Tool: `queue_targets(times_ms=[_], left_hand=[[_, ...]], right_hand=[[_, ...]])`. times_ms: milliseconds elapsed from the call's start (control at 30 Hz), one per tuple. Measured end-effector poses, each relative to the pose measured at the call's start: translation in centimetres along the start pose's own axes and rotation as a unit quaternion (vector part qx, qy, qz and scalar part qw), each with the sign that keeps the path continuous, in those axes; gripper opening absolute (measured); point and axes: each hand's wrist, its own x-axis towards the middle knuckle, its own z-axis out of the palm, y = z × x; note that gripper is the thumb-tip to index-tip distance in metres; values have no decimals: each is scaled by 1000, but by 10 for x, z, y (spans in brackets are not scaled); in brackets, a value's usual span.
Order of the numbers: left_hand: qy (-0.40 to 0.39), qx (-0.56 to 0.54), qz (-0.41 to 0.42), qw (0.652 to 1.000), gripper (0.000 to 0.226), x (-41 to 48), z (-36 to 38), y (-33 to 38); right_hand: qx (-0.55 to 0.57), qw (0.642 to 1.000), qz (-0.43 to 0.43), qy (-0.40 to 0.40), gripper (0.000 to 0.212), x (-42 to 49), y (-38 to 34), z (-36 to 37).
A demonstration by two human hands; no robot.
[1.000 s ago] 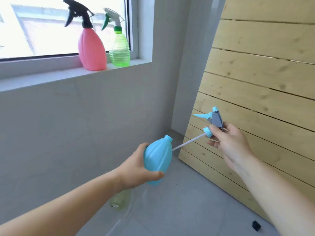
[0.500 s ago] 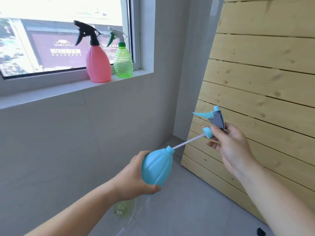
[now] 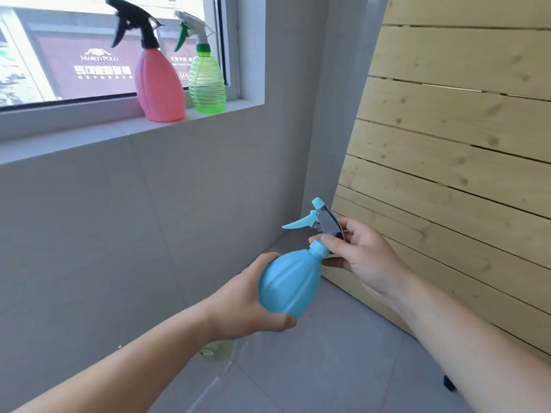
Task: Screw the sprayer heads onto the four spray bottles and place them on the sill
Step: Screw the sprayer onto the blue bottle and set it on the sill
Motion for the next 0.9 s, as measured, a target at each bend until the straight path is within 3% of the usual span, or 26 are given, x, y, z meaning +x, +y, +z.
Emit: queue_targets(times_ms=[367, 567, 767, 900], left_hand=[[-82, -211, -25, 974, 82, -5, -6, 0], [-57, -191, -35, 979, 84, -3, -2, 2], [-32, -103, -58, 992, 97, -1, -2, 4], [-63, -133, -104, 984, 75, 3, -4, -1]], right_hand=[[21, 997, 3, -77, 25, 2, -3, -10], [26, 998, 14, -63, 30, 4, 3, -6], [-3, 1000, 15, -10, 23, 5, 9, 1], [-1, 1000, 12, 9, 18, 3, 13, 7]])
